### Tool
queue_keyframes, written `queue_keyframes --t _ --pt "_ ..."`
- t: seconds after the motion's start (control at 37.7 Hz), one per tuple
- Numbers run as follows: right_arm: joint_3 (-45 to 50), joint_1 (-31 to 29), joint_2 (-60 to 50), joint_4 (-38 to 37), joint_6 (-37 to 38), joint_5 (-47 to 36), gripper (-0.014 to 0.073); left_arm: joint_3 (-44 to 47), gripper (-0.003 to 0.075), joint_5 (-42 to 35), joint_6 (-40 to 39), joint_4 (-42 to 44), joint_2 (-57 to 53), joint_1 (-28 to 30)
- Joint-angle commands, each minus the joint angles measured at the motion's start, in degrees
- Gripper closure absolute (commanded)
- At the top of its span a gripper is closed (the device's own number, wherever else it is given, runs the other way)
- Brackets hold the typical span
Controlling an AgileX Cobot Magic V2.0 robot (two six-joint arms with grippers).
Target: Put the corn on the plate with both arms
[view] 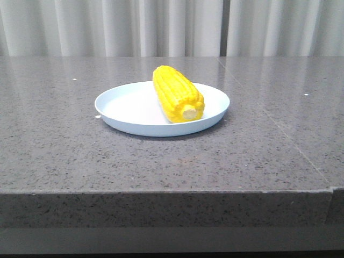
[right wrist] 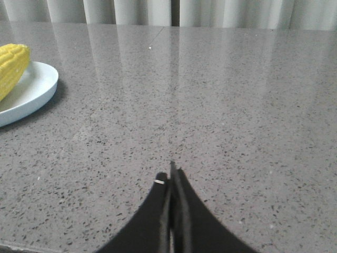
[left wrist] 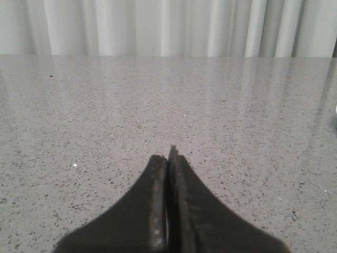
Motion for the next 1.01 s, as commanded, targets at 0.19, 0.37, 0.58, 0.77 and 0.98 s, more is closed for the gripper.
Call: queue_keyframes --t 0.19,0.37,0.58,0.77,0.98 --pt "-1.31 -0.44 0.63 4.48 -5.01 -3.7 0.0657 1.38 0.0741 -5.05 0.0 -0.63 -0.96 0.2" --pt "-1.26 -4.15 -0.21 5.56 -5.01 -1.3 0.0657 1.38 0.0741 -5.05 0.0 -0.63 -0.96 0.2" --pt "-1.26 -4.89 -7.24 5.7 -5.01 4.47 0.0657 1.38 0.0741 -5.05 0.0 -0.63 -0.96 0.2" --pt "-1.26 -4.91 -7.66 6.06 -5.01 5.63 0.0657 1.38 0.0741 -5.05 0.0 -0.63 -0.96 0.2" --pt "-1.26 -4.91 -7.66 6.06 -5.01 5.63 0.0657 1.38 0.0741 -5.05 0.0 -0.63 -0.96 0.2"
